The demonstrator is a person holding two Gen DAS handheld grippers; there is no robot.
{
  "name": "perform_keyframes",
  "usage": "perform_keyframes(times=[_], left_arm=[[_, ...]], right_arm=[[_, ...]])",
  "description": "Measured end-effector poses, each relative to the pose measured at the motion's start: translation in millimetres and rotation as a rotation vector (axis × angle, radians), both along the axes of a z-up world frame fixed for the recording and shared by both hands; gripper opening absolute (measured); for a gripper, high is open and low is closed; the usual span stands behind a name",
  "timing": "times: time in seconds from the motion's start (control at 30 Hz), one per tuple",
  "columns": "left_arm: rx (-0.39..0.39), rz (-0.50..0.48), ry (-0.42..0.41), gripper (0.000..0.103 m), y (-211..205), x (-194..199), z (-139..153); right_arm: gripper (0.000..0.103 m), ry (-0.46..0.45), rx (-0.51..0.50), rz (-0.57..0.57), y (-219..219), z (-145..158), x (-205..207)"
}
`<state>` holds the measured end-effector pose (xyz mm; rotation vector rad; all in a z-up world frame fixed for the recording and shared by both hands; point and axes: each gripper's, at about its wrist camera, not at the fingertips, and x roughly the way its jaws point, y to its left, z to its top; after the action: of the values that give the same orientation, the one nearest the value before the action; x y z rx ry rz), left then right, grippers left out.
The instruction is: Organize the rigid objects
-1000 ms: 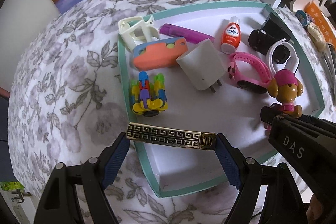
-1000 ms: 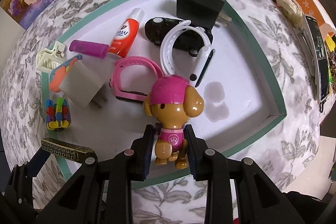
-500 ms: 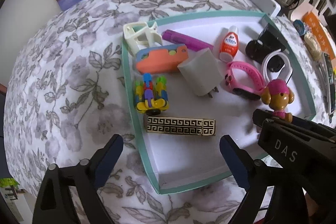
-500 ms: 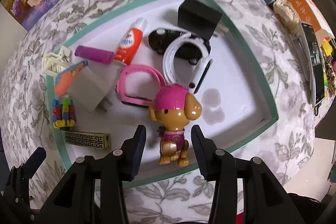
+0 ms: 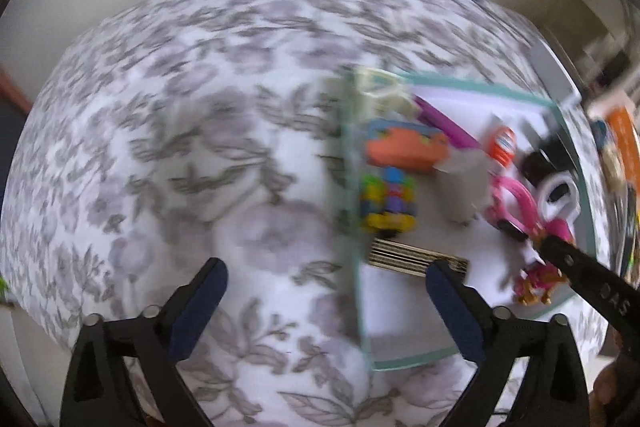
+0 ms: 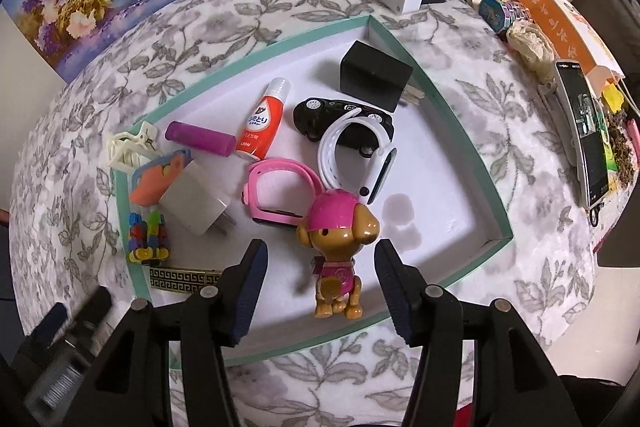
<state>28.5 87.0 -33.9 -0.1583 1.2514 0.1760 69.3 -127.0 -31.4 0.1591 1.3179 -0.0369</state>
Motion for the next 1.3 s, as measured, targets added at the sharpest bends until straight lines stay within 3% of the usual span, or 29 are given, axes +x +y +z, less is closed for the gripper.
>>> perform_keyframes(times=[0.17, 0.27, 0.47, 1.3], left_arm=[[-0.002, 0.124, -0.032, 0.103, 42.7, -11.6, 8.1], [-0.002, 0.181, -0.042, 0.103, 61.9, -19.4, 11.0], [0.004, 0.247, -0.052, 0.103, 88.7, -33.4, 15.2], [0.032, 0.171, -0.117, 0.103, 96.2, -71.1, 34.9]], right_arm=[[0.057, -0.012, -0.023, 0.046, 19.7, 2.7, -2.9], [0.071, -0.023, -0.018, 0.066, 29.7, 6.7, -5.7], [0.079, -0.061, -0.036, 0.101, 50.7, 16.6, -13.4], [0.079, -0.136, -0.086, 0.189, 87.9, 34.4, -43.8]])
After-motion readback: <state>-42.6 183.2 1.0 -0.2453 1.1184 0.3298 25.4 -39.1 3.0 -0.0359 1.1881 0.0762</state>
